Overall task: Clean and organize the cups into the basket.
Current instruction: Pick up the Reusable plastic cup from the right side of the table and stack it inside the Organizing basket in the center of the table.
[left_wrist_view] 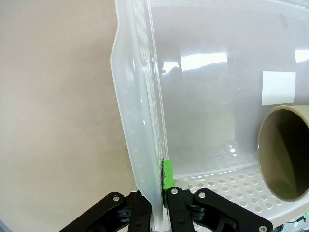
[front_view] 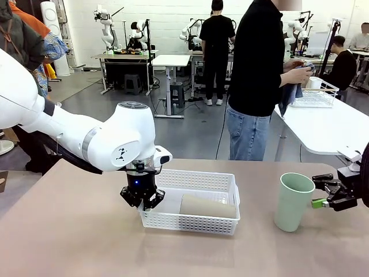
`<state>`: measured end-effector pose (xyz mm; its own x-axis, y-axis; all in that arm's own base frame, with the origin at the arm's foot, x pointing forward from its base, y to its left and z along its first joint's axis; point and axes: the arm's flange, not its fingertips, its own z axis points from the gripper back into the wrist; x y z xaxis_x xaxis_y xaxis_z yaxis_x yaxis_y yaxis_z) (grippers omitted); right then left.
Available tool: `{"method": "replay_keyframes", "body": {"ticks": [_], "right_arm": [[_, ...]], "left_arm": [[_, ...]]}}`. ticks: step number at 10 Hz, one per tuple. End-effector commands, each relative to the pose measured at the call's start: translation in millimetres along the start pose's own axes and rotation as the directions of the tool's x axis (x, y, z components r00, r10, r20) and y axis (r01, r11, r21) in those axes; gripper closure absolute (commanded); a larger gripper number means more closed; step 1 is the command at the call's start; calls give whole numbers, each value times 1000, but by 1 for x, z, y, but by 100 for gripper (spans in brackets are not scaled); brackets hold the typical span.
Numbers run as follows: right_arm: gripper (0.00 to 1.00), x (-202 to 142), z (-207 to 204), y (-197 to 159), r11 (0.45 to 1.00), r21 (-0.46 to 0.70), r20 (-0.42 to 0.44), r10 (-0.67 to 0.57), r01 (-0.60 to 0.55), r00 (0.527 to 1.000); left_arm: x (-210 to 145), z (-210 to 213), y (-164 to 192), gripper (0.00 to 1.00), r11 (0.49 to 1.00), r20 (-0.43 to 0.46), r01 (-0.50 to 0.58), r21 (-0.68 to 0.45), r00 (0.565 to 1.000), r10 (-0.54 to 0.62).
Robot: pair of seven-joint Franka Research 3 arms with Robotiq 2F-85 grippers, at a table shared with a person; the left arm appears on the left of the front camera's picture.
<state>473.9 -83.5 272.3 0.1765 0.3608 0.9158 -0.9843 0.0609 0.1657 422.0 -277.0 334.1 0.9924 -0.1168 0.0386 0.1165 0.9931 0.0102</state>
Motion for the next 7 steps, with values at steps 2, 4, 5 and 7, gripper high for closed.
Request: {"method": "replay_keyframes", "body": {"ticks": [2,4,5,7], "right_arm": [[0,-9,-13,-2,1000,5,-36,27,-26,999],[0,-11,-17,-2,999,27,-54,35,-34,998],[0,-8,-12,2,998,67,-32,-9,11,999],[0,-7,-12,-3,1000,12,-23,6,-6,1000]], "left_arm": [[-4,-4,-1,100,1000,-5,0,7,1000,0],[-4,-4,-1,100,1000,-5,0,7,1000,0],[-4,-4,-1,100,1000,-5,0,7,1000,0],[-4,-4,-1,100,1000,-5,0,7,1000,0]]}}
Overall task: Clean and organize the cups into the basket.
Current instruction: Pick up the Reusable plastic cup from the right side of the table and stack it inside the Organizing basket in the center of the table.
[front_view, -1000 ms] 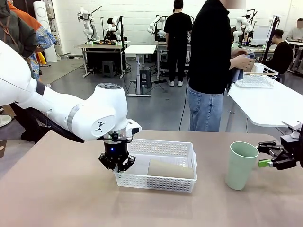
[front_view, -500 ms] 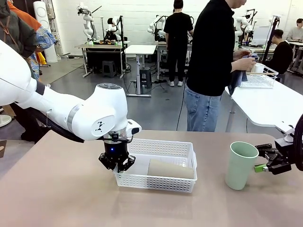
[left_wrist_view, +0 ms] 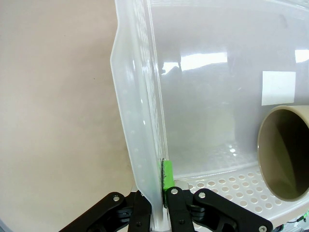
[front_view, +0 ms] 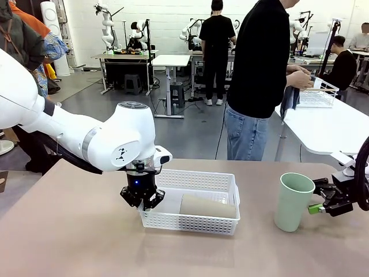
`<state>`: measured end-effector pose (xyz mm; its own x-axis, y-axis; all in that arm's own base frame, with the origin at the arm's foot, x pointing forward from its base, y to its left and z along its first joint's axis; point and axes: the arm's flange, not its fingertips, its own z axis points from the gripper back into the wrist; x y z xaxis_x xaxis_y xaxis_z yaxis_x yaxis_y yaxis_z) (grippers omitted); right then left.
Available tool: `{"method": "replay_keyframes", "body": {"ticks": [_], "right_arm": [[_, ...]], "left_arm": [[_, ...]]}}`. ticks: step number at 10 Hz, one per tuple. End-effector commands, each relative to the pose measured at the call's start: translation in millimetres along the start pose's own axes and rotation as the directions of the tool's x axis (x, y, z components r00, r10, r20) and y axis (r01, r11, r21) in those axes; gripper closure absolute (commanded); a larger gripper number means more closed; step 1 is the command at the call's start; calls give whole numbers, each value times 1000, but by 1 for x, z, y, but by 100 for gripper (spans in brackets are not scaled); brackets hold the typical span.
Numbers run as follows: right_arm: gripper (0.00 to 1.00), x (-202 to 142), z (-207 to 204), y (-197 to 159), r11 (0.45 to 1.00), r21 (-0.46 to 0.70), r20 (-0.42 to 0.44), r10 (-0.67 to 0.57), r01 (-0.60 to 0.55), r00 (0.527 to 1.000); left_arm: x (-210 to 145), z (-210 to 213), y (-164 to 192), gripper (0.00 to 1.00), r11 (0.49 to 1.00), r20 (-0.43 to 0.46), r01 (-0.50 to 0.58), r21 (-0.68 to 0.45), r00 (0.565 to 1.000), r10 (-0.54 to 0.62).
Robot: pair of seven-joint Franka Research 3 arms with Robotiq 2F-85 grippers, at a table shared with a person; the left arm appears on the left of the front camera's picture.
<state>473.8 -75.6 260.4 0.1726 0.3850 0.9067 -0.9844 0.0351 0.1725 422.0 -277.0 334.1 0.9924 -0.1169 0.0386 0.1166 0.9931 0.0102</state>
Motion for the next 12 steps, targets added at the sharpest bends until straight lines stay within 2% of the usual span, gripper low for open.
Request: {"method": "replay_keyframes", "body": {"ticks": [1,4,8,12], "right_arm": [[0,1,0,-2,1000,-14,3,2,-2,1000],[0,0,1,0,1000,-2,0,0,0,1000],[0,-1,-12,25,993,13,-13,117,-117,993],[0,1,-39,24,986,61,-21,160,-158,987]], "left_arm": [[-4,-4,-1,100,1000,-5,0,7,1000,0],[-4,-4,-1,100,1000,-5,0,7,1000,0],[-4,-4,-1,100,1000,-5,0,7,1000,0],[-4,-4,-1,100,1000,-5,0,7,1000,0]]}}
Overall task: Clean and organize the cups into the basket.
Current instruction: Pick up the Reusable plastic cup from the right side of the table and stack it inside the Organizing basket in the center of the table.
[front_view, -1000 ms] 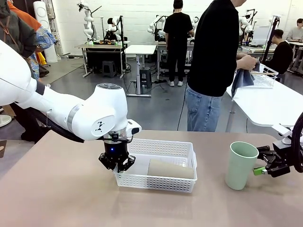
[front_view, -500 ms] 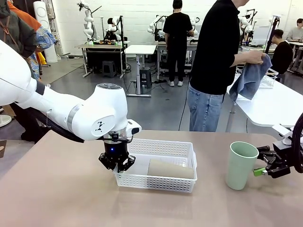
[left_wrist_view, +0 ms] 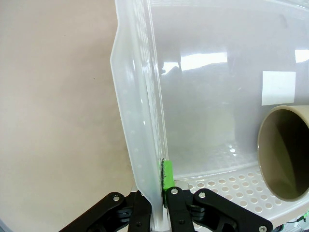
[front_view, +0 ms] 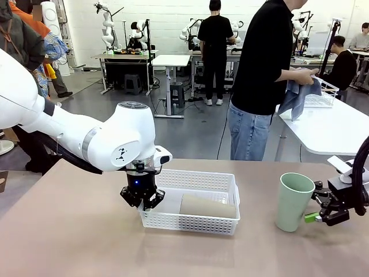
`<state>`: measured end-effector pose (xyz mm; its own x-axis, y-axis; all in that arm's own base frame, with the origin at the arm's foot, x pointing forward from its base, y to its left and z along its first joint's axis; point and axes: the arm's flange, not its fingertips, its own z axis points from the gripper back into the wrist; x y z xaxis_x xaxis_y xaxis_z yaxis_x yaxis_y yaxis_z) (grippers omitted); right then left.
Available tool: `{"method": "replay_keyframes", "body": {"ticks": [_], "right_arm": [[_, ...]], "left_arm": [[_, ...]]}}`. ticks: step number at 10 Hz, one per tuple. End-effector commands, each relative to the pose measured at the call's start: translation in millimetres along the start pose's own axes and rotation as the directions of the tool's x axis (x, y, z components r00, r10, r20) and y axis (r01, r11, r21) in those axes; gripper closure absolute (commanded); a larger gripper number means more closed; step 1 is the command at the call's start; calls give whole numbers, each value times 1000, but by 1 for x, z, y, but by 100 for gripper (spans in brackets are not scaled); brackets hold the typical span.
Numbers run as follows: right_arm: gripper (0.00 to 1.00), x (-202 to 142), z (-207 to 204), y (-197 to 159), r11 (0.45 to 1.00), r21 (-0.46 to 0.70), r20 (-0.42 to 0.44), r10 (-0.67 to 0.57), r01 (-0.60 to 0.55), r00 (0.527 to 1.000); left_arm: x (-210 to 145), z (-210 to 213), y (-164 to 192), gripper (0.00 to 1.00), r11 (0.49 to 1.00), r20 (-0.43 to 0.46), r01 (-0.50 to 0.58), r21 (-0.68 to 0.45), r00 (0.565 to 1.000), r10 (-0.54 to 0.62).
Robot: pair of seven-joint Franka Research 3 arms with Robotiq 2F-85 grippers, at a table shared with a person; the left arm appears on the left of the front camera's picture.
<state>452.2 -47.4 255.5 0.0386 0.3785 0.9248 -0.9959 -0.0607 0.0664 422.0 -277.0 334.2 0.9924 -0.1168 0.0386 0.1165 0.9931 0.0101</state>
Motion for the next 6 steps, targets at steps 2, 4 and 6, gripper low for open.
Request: {"method": "replay_keyframes", "body": {"ticks": [2,4,6], "right_arm": [[0,0,-23,-2,999,36,-44,19,-17,999],[0,1,-34,-7,998,55,-48,14,-11,999],[0,1,-44,-10,997,71,-22,23,-21,1000]], "left_arm": [[-4,-4,-1,100,1000,-5,0,7,1000,0],[-4,-4,-1,100,1000,-5,0,7,1000,0],[-4,-4,-1,100,1000,-5,0,7,1000,0]]}}
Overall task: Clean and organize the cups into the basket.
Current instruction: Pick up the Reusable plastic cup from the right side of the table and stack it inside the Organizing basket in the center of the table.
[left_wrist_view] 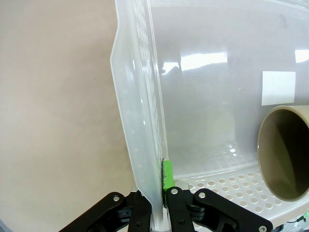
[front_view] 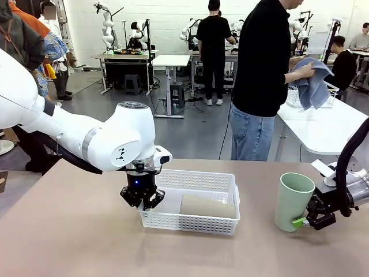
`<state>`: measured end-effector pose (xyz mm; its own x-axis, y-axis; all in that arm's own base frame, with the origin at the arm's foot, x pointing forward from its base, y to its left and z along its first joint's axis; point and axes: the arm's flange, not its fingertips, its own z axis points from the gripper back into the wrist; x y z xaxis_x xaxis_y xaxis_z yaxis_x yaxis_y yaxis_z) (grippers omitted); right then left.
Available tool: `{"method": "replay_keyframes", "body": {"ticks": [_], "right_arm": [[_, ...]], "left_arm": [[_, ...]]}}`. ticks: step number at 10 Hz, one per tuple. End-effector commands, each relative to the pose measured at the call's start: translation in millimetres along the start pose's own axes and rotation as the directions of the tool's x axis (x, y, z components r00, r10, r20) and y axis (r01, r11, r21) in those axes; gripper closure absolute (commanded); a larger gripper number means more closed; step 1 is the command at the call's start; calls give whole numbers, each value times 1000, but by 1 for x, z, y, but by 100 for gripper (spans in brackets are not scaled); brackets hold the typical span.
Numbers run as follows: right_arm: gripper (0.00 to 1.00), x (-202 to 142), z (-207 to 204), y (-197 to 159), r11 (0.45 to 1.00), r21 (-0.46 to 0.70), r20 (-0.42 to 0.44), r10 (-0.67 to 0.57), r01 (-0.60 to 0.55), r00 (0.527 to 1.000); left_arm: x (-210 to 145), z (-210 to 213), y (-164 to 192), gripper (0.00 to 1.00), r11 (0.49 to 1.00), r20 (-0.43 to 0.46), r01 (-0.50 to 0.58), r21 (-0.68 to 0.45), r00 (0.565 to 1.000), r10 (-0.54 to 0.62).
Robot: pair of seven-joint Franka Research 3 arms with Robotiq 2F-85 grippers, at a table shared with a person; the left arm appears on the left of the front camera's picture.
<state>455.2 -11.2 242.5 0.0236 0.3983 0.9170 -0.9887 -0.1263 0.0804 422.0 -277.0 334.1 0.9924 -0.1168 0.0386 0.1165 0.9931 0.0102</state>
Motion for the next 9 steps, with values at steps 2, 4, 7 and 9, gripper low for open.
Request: {"method": "replay_keyframes", "body": {"ticks": [2,4,7,9], "right_arm": [[0,-3,-14,-7,998,49,22,28,-29,999],[59,-8,-16,-9,997,73,28,38,-40,999],[100,-8,-13,-7,998,41,32,48,-49,998],[79,-4,-12,-5,1000,3,32,25,-25,999]], "left_arm": [[-4,-4,-1,100,1000,-5,0,7,1000,0],[-4,-4,-1,100,1000,-5,0,7,1000,0],[-4,-4,-1,100,1000,-5,0,7,1000,0],[-4,-4,-1,100,1000,-5,0,7,1000,0]]}}
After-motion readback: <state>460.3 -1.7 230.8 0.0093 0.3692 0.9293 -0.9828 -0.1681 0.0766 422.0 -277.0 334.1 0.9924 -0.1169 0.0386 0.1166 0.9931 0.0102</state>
